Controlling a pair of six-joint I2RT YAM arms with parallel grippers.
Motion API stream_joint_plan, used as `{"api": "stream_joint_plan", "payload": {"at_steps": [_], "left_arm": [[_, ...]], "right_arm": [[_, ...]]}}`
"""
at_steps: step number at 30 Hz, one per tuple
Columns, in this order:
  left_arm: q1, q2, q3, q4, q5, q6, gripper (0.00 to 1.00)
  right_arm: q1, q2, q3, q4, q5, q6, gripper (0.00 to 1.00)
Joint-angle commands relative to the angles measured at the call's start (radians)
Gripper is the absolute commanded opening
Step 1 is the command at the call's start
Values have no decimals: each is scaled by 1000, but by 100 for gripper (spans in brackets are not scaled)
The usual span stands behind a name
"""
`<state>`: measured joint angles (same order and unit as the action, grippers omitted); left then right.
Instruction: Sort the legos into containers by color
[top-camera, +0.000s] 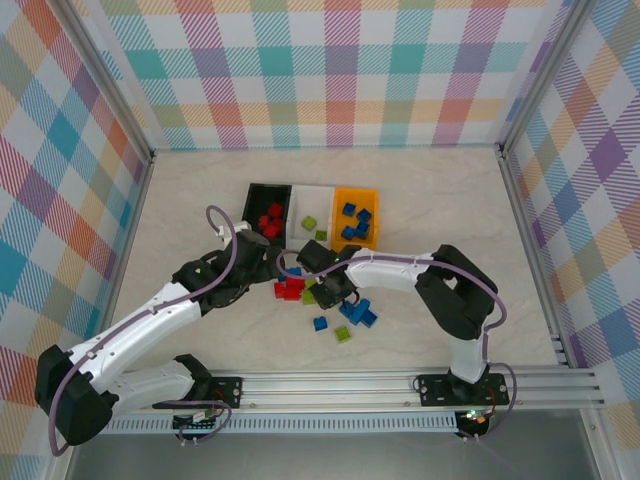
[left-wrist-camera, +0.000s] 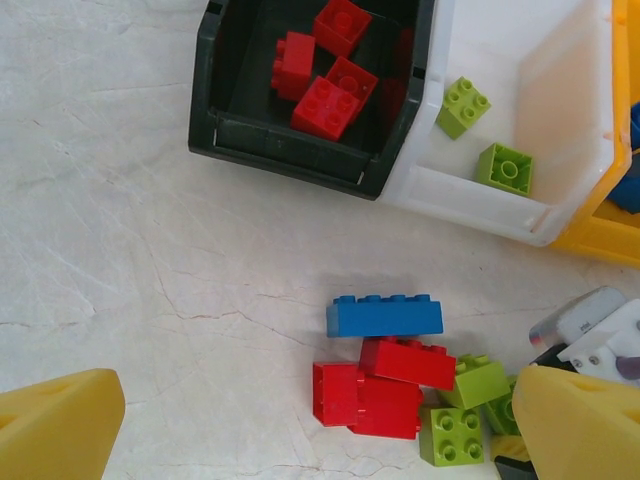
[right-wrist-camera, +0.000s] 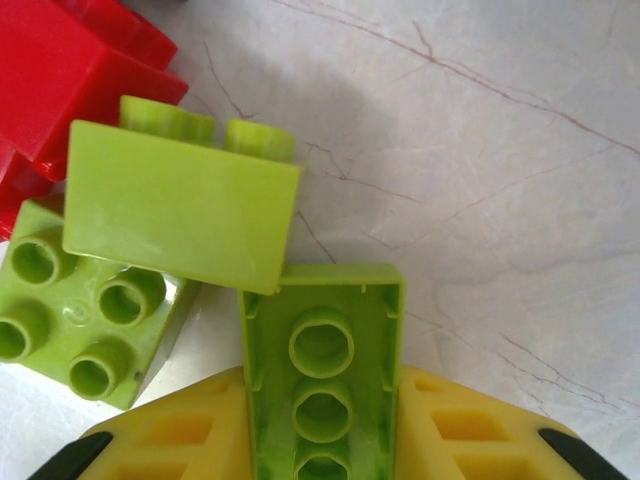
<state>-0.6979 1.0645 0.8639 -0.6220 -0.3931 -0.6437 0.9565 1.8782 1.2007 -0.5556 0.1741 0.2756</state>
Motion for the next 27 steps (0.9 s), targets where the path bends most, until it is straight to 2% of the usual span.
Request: {"api": "stream_joint_plan", "payload": {"at_steps": [1,7,10,14,18,22,27], "left_arm": [[-1,-20,-25,18,9,-16,100],[-1,-28,-30,22,22,-17,100],[-1,-31,-40,26,29,-18,100],[-1,-31,-58,36,45,-24,100],[-2,-23,-66,44,78,-18,100],[-2,0,-69,41,124,-3,100],[-2,53,-81,42,183,13,96]], "right_arm": [[-22,-58,-19,40,19,3,29],[-83,-165,34,55,26,-24,28],[-142,-171,123,54,-18,-41,29],[-241,-70,303,57,-106,-35,29],[-300,105,533,20,-164,-28,30],[-328,266,727,-42,-182,-14,30],[-343,378,829,-81,-167,0,33]]}}
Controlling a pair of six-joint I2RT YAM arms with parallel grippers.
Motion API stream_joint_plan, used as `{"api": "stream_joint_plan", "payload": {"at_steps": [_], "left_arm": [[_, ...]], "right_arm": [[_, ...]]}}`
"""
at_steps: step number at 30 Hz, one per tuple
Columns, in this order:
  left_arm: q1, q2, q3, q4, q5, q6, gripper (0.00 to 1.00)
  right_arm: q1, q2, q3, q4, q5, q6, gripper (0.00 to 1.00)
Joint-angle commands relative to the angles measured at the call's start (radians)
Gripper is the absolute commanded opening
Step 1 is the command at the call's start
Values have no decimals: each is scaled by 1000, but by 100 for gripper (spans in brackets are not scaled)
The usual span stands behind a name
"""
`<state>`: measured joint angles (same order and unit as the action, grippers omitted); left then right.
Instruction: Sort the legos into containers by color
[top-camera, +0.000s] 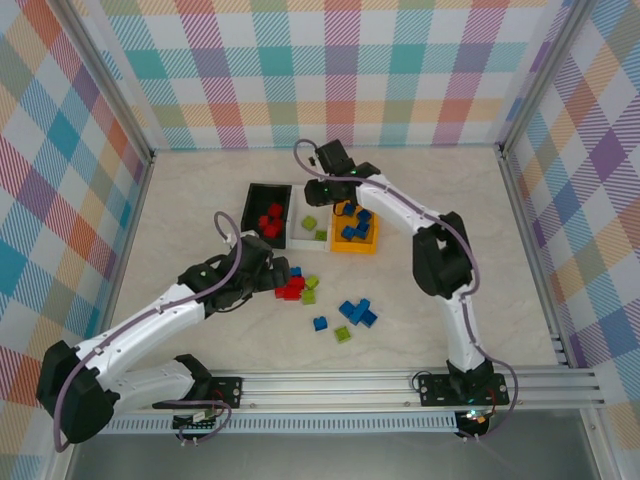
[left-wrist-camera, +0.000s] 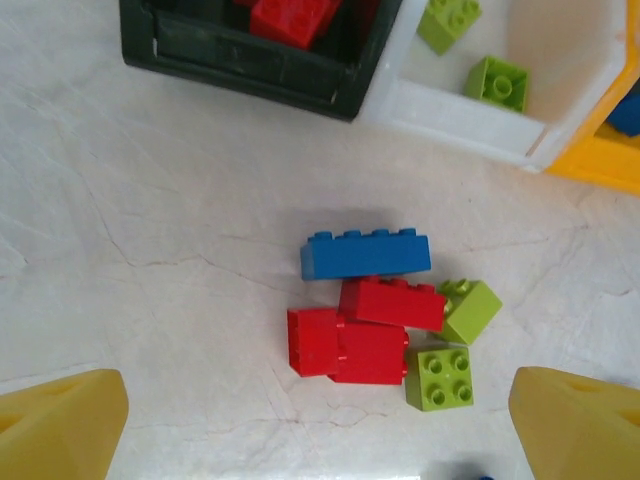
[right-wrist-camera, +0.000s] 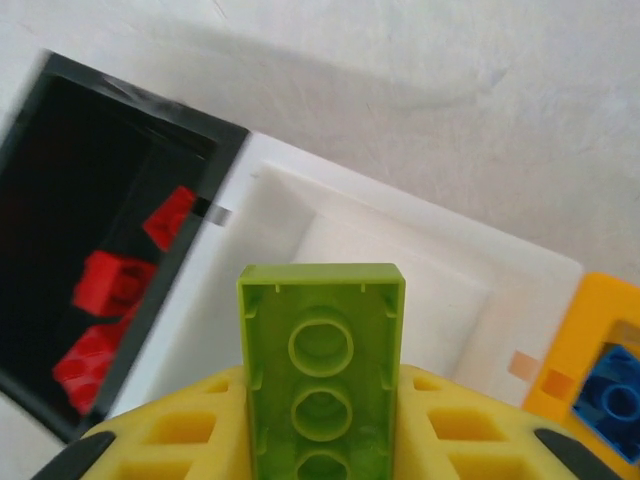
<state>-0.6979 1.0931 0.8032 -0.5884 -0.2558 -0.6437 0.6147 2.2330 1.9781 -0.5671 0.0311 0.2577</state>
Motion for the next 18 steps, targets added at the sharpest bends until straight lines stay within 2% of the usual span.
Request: {"api": "stream_joint_plan", "payload": {"at_steps": [1,5,7,9,13,15,18], "left_arm": [[-2,32,-25,10,49,11,95],[-2,64,-22,5,51,6,91],[-2,87,-10,2,53,17,86],[-2,115,1,1,60,29,77],[-1,207,13,14,74,43,60],[-2,250,17,34,73,49,56],[-1,313,39,61,67,68,54]], "right_arm": [[-1,34,60,-72,-23,19,35],[-3,57,104,-86,-23,21,54],[-3,37,107,-78,-26,21,60],[-3,-5,87,-64,-32,24,61],[0,-160,-86,36,-58,41,61],[5,-220,-167,68,-66,49,61],[10,-310,-282,112,-62,55,61]]}}
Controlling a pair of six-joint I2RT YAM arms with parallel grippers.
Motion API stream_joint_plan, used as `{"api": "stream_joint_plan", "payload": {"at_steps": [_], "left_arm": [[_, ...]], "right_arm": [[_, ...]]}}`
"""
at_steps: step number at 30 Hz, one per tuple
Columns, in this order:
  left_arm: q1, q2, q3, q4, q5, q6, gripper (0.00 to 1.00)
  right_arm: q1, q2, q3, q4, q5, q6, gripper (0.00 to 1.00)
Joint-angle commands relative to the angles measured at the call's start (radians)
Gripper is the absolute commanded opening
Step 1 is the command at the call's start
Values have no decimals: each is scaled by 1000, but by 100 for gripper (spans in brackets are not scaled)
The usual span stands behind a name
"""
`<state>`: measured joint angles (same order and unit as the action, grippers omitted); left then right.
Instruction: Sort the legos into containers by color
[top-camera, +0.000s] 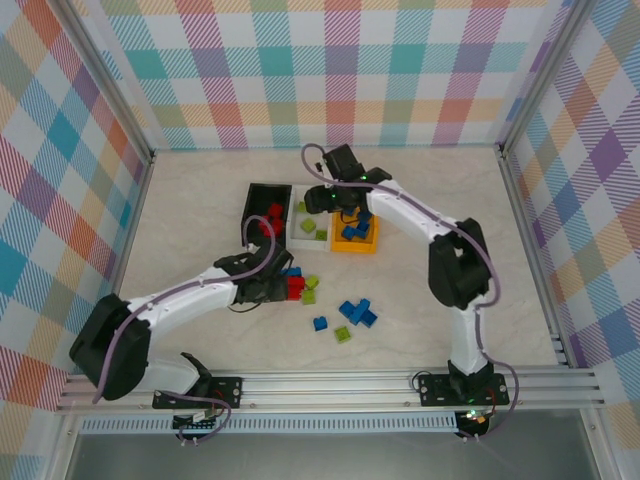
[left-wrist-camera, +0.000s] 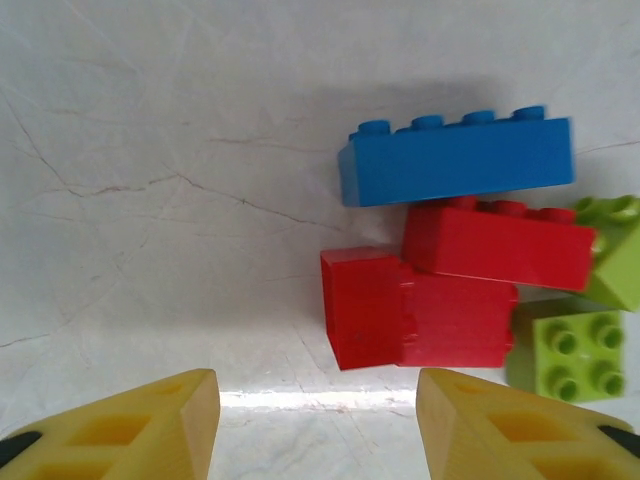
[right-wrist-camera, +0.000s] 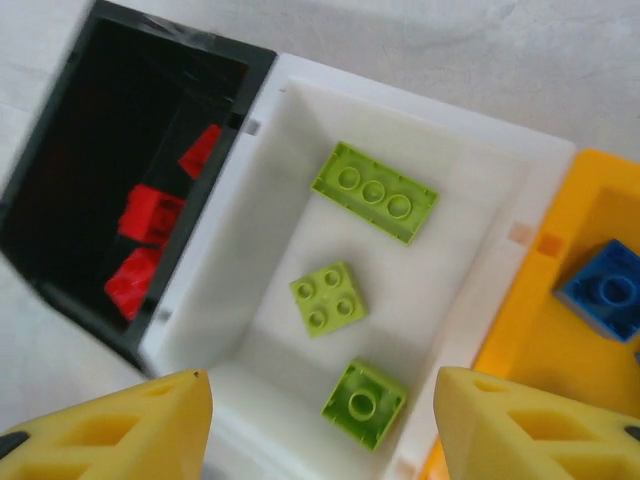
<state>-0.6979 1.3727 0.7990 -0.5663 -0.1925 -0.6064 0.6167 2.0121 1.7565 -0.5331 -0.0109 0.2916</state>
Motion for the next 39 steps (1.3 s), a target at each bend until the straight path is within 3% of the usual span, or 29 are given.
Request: {"api": "stream_joint_plan", "payload": {"at_steps": [1,12,17,22,28,34,39], "left_arm": [[-1,54,52,47,8,37,53],[-12,172,73,56,-35,67,44],[-19,181,49,54,-71,54,34],[-23,123,32,50,-107,33,19],[-20,-4,79,-38,-169,22,18],[90,-31,211,-51,-249,46,18],[182,144,377,42,-318,61,16]], "right_arm": [[8,-112,-90,86,-21,22,61],[8,-200,-224,132,-8,35,61],[8,-204,-230,141,-5,37,60],[8,-210,-232,138,5,35,60],[6,-231,-256,148,9,41,60],[5,-270,-305,165,18,47,60],[-4,-300,-351,167,22,57,61]]}}
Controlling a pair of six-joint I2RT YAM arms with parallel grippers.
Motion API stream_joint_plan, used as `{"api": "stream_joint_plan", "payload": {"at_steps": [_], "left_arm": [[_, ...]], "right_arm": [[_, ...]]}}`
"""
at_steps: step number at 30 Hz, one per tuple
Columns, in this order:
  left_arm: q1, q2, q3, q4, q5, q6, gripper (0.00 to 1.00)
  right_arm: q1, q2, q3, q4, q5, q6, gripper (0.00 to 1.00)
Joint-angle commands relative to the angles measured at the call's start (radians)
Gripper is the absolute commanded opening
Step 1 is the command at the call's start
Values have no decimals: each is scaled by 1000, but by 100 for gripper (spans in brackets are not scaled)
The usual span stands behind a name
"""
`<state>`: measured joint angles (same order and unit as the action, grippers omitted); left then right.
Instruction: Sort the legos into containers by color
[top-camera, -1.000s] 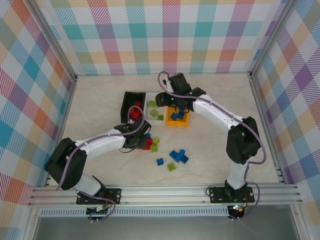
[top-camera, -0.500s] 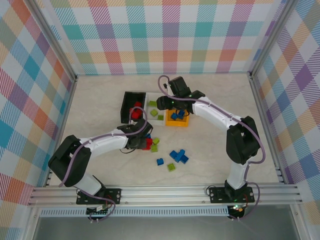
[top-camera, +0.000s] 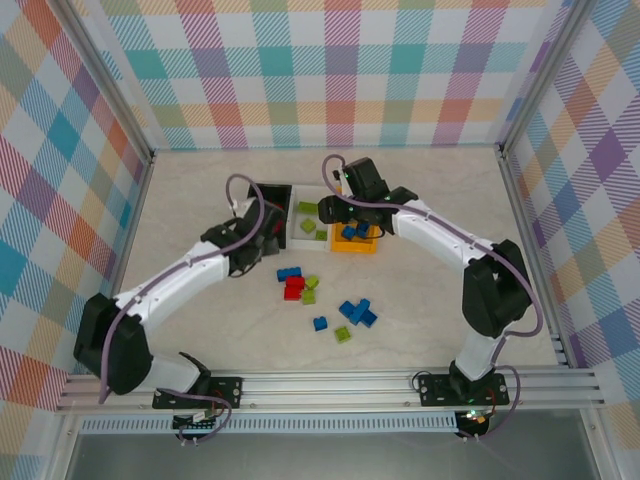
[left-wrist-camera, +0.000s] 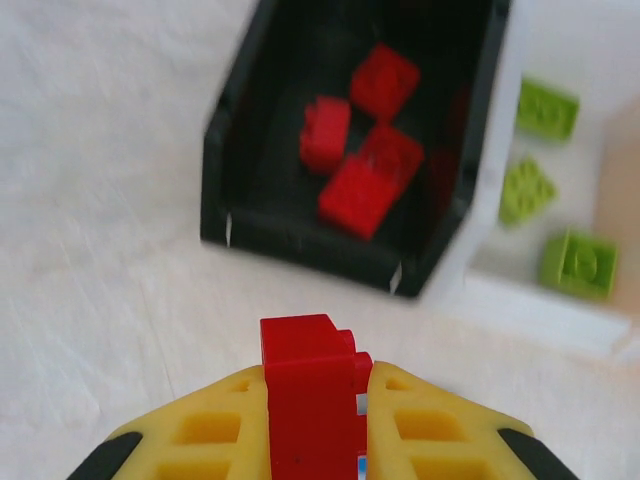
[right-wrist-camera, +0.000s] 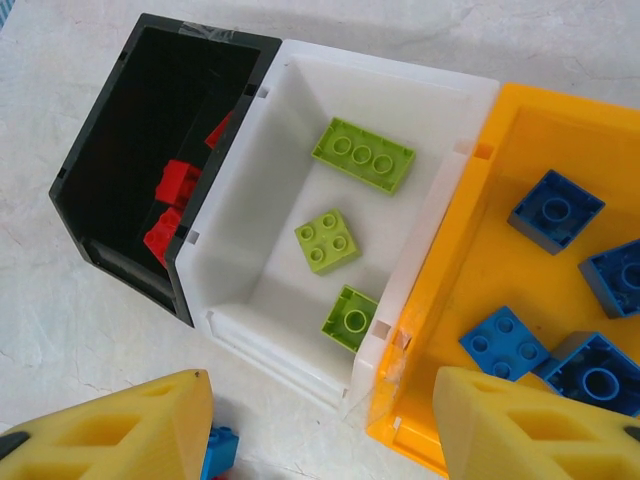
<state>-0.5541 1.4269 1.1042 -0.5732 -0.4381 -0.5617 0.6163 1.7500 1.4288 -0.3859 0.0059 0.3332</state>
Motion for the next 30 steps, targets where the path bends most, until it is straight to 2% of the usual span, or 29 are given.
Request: {"api": "stream_joint_plan", "payload": {"at_steps": [1,6,10,13,15,18,24,26,30], "left_arm": [[49,127,102,65,-90,28,16],[118,343,297,74,-80,41,15],[140,482,433,16,-78,50,16],[144,523,477,2,-64,52,24],[143,525,486,-1,-48,49,40],[142,482,458,16,-13,29,58],[77,281,355,61,33,11,81],[36,195,291,84,53,4,99],[-61,30,147,115,86,-16,100]], "right_arm": [[-4,-43,-29,17,4,13,60],[-4,-94,-94,16,-11,10,61],[-4,-158,-169,18,-27,7,61],[-4,-207,-223,9,-55,10,62],[-3,-237,-256,1,-67,12,63],[1,-273,-295,-27,-89,17,65],[63,-310,-373,-90,-99,18,65],[90,-319,-402,-118,-97,25,65],[134,-350,-476,-179,-44,76,66]]}}
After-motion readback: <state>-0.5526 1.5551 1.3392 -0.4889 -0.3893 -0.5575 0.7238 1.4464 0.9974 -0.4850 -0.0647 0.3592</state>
